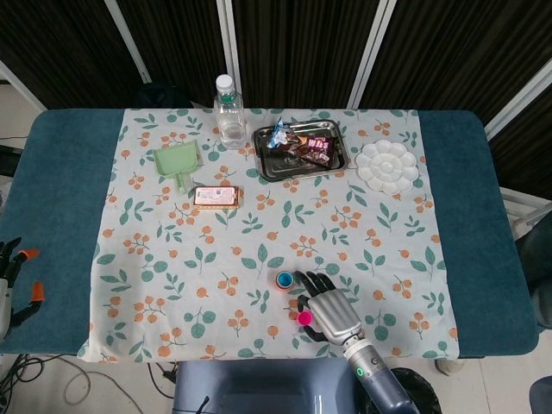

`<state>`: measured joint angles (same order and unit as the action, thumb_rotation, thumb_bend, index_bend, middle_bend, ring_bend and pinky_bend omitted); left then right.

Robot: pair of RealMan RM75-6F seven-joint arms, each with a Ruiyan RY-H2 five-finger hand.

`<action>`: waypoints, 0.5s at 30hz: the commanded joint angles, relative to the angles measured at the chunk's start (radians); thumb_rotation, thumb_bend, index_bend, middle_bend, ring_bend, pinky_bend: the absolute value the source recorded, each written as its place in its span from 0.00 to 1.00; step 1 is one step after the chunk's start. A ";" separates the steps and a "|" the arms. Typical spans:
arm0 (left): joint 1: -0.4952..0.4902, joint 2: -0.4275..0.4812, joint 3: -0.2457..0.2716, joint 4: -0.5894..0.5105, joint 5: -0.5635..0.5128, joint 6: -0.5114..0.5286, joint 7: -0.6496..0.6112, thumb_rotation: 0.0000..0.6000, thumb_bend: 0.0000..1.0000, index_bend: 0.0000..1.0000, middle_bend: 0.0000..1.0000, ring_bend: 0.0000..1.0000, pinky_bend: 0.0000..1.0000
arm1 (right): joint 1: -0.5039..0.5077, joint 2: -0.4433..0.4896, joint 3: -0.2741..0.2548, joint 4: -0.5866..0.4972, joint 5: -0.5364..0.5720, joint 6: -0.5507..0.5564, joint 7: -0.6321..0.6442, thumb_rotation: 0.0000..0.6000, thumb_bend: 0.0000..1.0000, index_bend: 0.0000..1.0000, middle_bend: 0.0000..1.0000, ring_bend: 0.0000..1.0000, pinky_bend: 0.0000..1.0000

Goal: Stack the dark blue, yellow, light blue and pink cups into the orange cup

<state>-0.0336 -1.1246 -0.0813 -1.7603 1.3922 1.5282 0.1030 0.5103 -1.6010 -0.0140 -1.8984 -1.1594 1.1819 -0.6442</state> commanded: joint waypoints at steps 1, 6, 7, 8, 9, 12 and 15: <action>0.000 0.000 0.000 0.000 0.000 0.000 0.000 1.00 0.46 0.25 0.06 0.00 0.05 | -0.001 0.007 0.004 -0.010 -0.007 0.004 0.000 1.00 0.40 0.52 0.00 0.04 0.11; 0.000 0.000 -0.001 -0.001 -0.001 0.001 -0.003 1.00 0.46 0.25 0.06 0.00 0.05 | 0.004 0.041 0.016 -0.048 -0.019 0.006 -0.005 1.00 0.40 0.52 0.00 0.04 0.11; 0.000 0.000 -0.001 -0.001 -0.001 0.001 -0.003 1.00 0.46 0.25 0.06 0.00 0.05 | 0.007 0.054 0.019 -0.062 -0.017 0.002 -0.004 1.00 0.40 0.52 0.00 0.04 0.11; 0.000 0.000 -0.001 -0.001 -0.001 0.001 -0.003 1.00 0.46 0.25 0.06 0.00 0.05 | 0.010 0.064 0.023 -0.073 -0.017 -0.001 -0.006 1.00 0.40 0.52 0.00 0.04 0.11; 0.000 0.000 -0.001 -0.001 0.000 0.001 -0.003 1.00 0.46 0.25 0.06 0.00 0.05 | 0.015 0.081 0.028 -0.089 -0.015 -0.006 -0.010 1.00 0.40 0.52 0.00 0.04 0.11; 0.000 0.000 0.000 -0.002 0.001 0.001 -0.002 1.00 0.46 0.25 0.06 0.00 0.05 | 0.032 0.121 0.050 -0.125 -0.007 -0.015 -0.024 1.00 0.40 0.52 0.00 0.04 0.11; 0.001 -0.001 0.001 -0.003 0.002 0.001 0.000 1.00 0.46 0.25 0.06 0.00 0.05 | 0.060 0.154 0.092 -0.156 0.014 -0.027 -0.045 1.00 0.40 0.52 0.00 0.04 0.11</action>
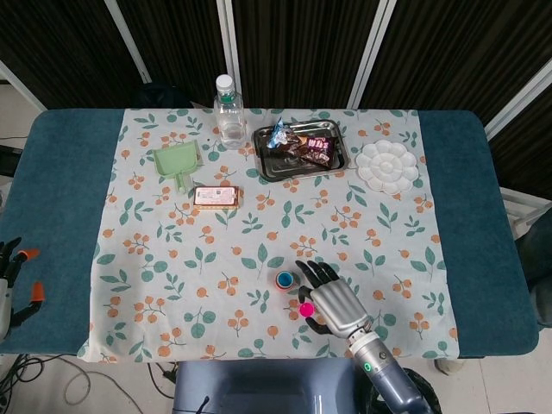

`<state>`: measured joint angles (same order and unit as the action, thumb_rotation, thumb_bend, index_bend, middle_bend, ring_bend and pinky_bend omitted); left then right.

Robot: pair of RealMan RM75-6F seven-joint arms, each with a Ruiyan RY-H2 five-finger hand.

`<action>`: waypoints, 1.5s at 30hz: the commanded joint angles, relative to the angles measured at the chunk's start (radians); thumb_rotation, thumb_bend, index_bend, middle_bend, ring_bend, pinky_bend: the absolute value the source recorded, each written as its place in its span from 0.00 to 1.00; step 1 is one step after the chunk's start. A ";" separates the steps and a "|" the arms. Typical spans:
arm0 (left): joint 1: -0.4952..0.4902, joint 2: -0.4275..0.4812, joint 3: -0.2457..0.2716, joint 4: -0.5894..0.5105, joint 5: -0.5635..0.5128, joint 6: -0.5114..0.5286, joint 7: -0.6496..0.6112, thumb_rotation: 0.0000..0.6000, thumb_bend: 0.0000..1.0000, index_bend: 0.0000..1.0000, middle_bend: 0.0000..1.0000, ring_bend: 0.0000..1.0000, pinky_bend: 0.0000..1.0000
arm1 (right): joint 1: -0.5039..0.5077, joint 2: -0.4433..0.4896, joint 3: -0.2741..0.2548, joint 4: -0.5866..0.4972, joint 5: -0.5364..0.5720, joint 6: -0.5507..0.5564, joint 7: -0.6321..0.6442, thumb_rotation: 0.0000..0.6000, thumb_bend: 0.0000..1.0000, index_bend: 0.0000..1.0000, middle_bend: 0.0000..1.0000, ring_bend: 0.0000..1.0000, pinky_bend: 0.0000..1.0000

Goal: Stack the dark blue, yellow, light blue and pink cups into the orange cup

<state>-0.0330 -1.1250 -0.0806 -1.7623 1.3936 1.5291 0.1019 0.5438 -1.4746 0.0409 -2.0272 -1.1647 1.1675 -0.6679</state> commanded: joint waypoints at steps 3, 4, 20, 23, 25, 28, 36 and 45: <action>0.000 -0.001 0.000 -0.001 0.002 0.001 0.003 1.00 0.46 0.25 0.06 0.00 0.05 | 0.060 0.048 0.086 -0.045 0.055 -0.022 -0.050 1.00 0.40 0.52 0.00 0.04 0.11; 0.000 -0.001 0.000 -0.001 0.002 0.001 0.003 1.00 0.46 0.25 0.06 0.00 0.05 | 0.076 0.055 0.107 -0.053 0.077 -0.029 -0.060 1.00 0.40 0.52 0.00 0.04 0.11; 0.000 0.000 -0.003 0.004 -0.002 0.001 -0.005 1.00 0.46 0.25 0.06 0.00 0.05 | 0.246 0.021 0.198 -0.010 0.333 -0.082 -0.139 1.00 0.40 0.52 0.00 0.04 0.12; 0.000 0.000 -0.004 0.003 -0.003 0.001 -0.005 1.00 0.46 0.25 0.06 0.00 0.05 | 0.258 0.005 0.195 0.005 0.342 -0.073 -0.136 1.00 0.40 0.52 0.00 0.04 0.13; 0.000 0.000 -0.003 0.003 -0.003 0.001 -0.005 1.00 0.46 0.25 0.06 0.00 0.05 | 0.266 -0.004 0.193 0.016 0.349 -0.069 -0.135 1.00 0.40 0.52 0.00 0.04 0.13; 0.001 0.001 -0.004 0.003 -0.003 0.003 -0.006 1.00 0.46 0.25 0.06 0.00 0.05 | 0.279 -0.018 0.187 0.037 0.362 -0.066 -0.133 1.00 0.40 0.52 0.00 0.04 0.14; 0.001 0.002 -0.005 0.004 -0.004 0.003 -0.010 1.00 0.46 0.25 0.06 0.00 0.05 | 0.291 -0.023 0.172 0.059 0.380 -0.067 -0.117 1.00 0.40 0.52 0.00 0.04 0.14; 0.001 0.001 -0.004 0.006 -0.001 0.004 -0.008 1.00 0.46 0.25 0.06 0.00 0.05 | 0.287 -0.020 0.138 0.064 0.360 -0.067 -0.084 1.00 0.40 0.52 0.00 0.04 0.14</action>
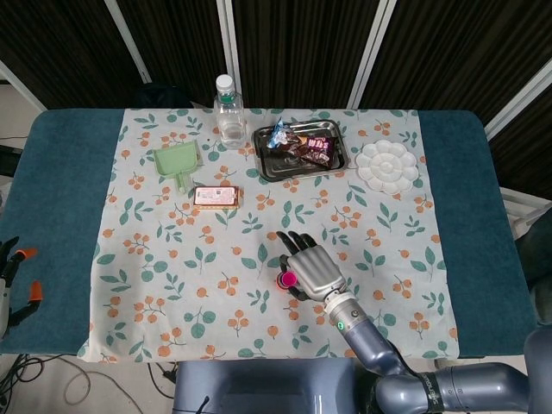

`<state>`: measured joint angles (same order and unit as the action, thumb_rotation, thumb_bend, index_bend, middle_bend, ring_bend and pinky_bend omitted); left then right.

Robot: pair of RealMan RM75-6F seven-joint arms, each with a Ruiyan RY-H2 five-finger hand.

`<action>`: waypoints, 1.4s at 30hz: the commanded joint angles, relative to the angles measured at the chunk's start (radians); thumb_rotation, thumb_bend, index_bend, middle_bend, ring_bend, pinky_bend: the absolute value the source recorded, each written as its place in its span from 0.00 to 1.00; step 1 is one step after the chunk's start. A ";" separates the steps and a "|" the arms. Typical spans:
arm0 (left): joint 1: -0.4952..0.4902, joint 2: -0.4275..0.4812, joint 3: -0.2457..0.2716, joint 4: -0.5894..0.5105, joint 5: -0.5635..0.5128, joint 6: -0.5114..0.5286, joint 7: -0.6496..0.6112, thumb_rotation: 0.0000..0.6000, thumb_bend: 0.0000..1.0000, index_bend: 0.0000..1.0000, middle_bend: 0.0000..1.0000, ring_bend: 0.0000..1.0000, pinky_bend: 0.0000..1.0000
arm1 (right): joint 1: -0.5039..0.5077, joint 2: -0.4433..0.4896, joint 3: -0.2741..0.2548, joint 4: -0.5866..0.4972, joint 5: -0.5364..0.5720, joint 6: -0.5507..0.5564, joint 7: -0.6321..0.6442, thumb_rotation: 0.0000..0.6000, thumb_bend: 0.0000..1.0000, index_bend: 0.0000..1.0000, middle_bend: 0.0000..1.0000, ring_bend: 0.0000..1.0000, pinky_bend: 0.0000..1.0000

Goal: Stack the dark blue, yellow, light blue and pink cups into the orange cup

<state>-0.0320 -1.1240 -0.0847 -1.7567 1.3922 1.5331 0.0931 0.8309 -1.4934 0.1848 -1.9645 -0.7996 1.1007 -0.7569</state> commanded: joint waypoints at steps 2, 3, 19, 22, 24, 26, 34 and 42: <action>0.000 -0.001 0.001 0.000 0.001 0.000 0.001 1.00 0.46 0.25 0.06 0.00 0.05 | 0.001 -0.004 -0.014 0.006 -0.009 -0.001 0.009 1.00 0.40 0.52 0.00 0.04 0.14; 0.000 -0.001 0.001 0.000 0.001 0.000 0.001 1.00 0.46 0.25 0.06 0.00 0.05 | 0.003 -0.007 -0.020 0.011 -0.008 -0.004 0.010 1.00 0.40 0.52 0.00 0.04 0.14; 0.000 0.001 -0.003 0.001 -0.002 0.002 -0.004 1.00 0.46 0.25 0.06 0.00 0.05 | 0.012 -0.018 -0.062 0.044 0.011 -0.003 0.010 1.00 0.40 0.05 0.00 0.03 0.14; 0.000 0.002 -0.003 0.002 -0.003 -0.001 -0.006 1.00 0.46 0.25 0.06 0.00 0.05 | -0.005 0.018 -0.052 0.023 -0.004 0.033 0.029 1.00 0.40 0.01 0.00 0.00 0.12; -0.002 0.001 -0.002 0.001 -0.001 -0.002 -0.005 1.00 0.46 0.25 0.06 0.00 0.05 | -0.036 0.063 -0.050 -0.002 -0.038 0.082 0.051 1.00 0.40 0.00 0.00 0.00 0.10; -0.001 0.001 -0.001 0.001 0.001 -0.001 -0.004 1.00 0.46 0.25 0.06 0.00 0.05 | -0.069 0.107 -0.058 -0.024 -0.075 0.130 0.070 1.00 0.40 0.00 0.00 0.00 0.10; 0.001 -0.001 0.002 -0.003 0.008 0.004 0.004 1.00 0.46 0.25 0.06 0.00 0.05 | -0.315 0.312 -0.210 -0.087 -0.352 0.382 0.253 1.00 0.40 0.00 0.00 0.00 0.09; -0.001 -0.006 0.007 -0.006 0.020 0.005 0.014 1.00 0.46 0.25 0.06 0.00 0.05 | -0.539 0.297 -0.356 0.055 -0.564 0.590 0.402 1.00 0.40 0.00 0.00 0.00 0.07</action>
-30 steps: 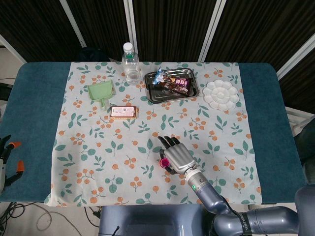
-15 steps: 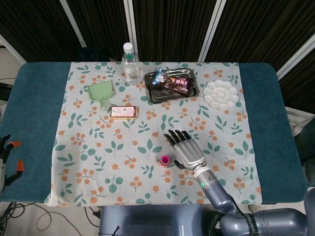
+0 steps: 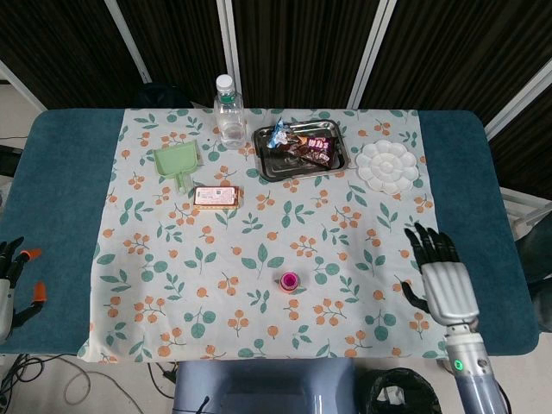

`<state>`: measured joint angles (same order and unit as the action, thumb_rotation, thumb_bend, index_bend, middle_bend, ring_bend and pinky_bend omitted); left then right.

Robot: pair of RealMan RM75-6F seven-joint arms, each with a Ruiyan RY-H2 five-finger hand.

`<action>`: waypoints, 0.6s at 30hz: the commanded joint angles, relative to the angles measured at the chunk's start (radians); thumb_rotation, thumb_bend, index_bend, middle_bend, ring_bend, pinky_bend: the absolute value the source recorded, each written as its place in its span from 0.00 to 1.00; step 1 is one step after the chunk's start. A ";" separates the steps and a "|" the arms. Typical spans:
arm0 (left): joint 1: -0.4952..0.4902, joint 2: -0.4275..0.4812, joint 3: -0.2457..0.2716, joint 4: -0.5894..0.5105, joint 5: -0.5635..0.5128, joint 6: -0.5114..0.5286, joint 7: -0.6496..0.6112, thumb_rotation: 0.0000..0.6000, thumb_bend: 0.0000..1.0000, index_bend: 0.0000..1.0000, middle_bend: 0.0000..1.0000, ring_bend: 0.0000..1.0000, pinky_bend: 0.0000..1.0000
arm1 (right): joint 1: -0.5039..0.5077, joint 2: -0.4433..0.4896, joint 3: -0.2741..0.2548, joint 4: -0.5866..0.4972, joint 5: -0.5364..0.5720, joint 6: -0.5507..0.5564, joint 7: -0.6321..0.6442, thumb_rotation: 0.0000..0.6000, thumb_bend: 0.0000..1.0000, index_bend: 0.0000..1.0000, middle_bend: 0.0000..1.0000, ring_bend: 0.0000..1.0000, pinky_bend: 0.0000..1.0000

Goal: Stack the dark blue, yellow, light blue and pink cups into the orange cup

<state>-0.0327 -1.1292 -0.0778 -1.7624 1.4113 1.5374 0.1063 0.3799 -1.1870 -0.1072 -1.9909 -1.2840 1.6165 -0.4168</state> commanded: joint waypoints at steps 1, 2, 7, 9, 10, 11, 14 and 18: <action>0.000 -0.001 0.000 -0.001 0.002 0.002 0.000 1.00 0.46 0.25 0.06 0.00 0.05 | -0.107 -0.022 -0.070 0.109 -0.091 0.091 0.064 1.00 0.40 0.00 0.00 0.00 0.06; 0.000 -0.001 -0.001 -0.001 0.003 0.003 0.000 1.00 0.46 0.25 0.06 0.00 0.05 | -0.123 -0.035 -0.074 0.134 -0.101 0.104 0.064 1.00 0.40 0.00 0.00 0.00 0.06; 0.001 0.001 -0.004 -0.003 0.004 0.009 -0.003 1.00 0.46 0.25 0.06 0.00 0.05 | -0.174 -0.076 -0.078 0.209 -0.133 0.136 0.072 1.00 0.40 0.00 0.00 0.00 0.06; 0.001 0.002 -0.005 -0.003 0.004 0.010 -0.004 1.00 0.46 0.25 0.06 0.00 0.05 | -0.186 -0.083 -0.077 0.226 -0.137 0.139 0.074 1.00 0.39 0.00 0.00 0.00 0.05; 0.002 0.003 -0.005 -0.002 0.003 0.010 -0.004 1.00 0.46 0.25 0.06 0.00 0.05 | -0.193 -0.087 -0.076 0.235 -0.137 0.138 0.080 1.00 0.39 0.00 0.00 0.00 0.05; 0.002 0.003 -0.005 -0.002 0.003 0.011 -0.005 1.00 0.46 0.25 0.06 0.00 0.05 | -0.196 -0.089 -0.075 0.239 -0.137 0.138 0.085 1.00 0.40 0.00 0.00 0.00 0.05; 0.001 0.003 -0.004 0.000 0.004 0.009 -0.004 1.00 0.46 0.25 0.06 0.00 0.05 | -0.207 -0.092 -0.067 0.262 -0.138 0.126 0.099 1.00 0.40 0.00 0.00 0.00 0.05; 0.000 0.002 -0.002 0.001 0.008 0.007 -0.001 1.00 0.46 0.25 0.06 0.00 0.05 | -0.216 -0.093 -0.056 0.268 -0.147 0.124 0.105 1.00 0.40 0.00 0.00 0.00 0.05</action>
<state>-0.0327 -1.1271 -0.0801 -1.7615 1.4187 1.5446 0.1047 0.1654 -1.2797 -0.1646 -1.7233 -1.4293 1.7416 -0.3136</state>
